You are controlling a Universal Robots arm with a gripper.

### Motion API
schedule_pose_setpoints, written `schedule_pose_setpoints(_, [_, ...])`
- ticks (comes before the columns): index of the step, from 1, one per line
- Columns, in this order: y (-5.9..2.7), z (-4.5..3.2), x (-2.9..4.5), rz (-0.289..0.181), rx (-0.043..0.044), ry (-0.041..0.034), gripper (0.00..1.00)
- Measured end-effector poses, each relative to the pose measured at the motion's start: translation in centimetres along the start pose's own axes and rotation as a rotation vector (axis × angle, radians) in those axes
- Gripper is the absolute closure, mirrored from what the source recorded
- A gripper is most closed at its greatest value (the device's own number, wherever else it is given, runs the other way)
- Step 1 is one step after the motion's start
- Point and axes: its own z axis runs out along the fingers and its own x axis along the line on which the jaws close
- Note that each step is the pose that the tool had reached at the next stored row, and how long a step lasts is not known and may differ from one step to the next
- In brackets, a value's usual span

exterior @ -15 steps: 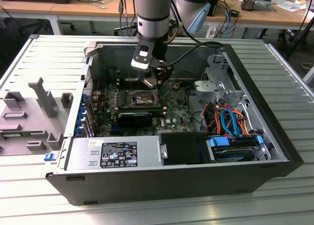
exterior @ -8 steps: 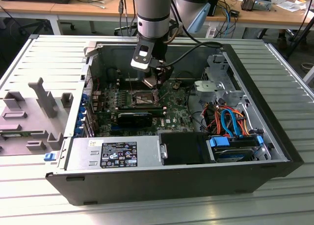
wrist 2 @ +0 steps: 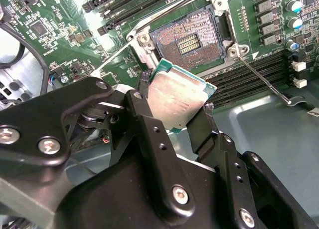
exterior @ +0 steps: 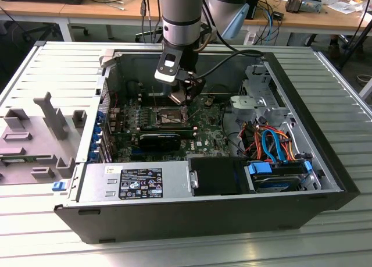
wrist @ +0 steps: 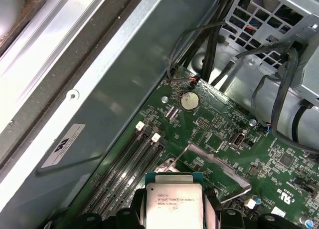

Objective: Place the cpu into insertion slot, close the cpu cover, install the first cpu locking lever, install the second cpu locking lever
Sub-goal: 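Place the cpu into insertion slot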

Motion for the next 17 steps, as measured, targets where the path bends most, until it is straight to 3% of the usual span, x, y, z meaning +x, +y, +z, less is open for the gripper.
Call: schedule_pose_setpoints(17, [0.00,0.03,0.00,0.019,-0.0003,-0.0017,0.45])
